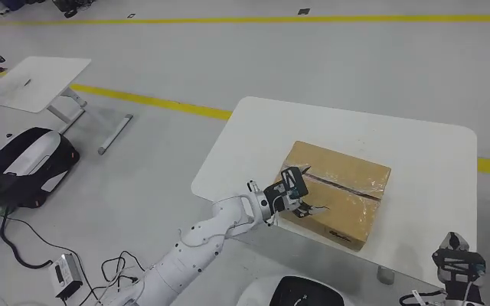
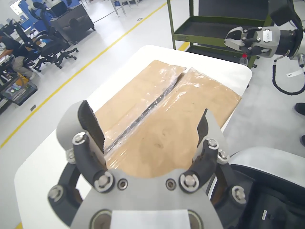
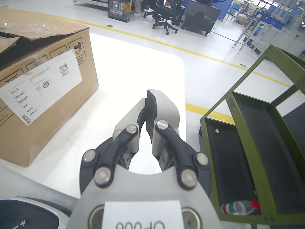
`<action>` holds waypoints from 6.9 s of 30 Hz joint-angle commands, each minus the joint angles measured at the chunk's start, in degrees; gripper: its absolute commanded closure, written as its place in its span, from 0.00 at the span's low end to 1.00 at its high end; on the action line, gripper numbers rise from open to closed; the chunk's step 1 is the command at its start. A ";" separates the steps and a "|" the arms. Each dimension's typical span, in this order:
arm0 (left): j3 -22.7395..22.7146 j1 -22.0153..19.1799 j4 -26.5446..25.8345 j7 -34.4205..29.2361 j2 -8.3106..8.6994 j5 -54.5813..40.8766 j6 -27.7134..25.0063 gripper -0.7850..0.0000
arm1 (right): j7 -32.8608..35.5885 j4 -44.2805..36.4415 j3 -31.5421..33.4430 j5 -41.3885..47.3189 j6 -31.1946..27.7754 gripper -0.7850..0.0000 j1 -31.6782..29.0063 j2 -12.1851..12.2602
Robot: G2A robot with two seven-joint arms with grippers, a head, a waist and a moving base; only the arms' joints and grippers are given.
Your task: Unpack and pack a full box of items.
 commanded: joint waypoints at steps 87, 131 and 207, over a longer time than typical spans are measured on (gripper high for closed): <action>16.77 -16.83 14.99 -19.92 -9.26 10.74 16.94 0.82 | -0.67 4.76 -5.69 -6.97 0.08 1.00 7.50 -3.27; 13.22 -14.74 14.11 -19.25 -10.92 14.80 14.97 1.00 | 0.31 7.33 -6.36 -8.25 -1.59 1.00 9.65 -4.31; -31.49 -2.30 13.68 -14.48 -3.63 10.23 21.49 0.00 | 1.50 1.21 -6.30 -9.48 -8.38 1.00 10.00 -4.73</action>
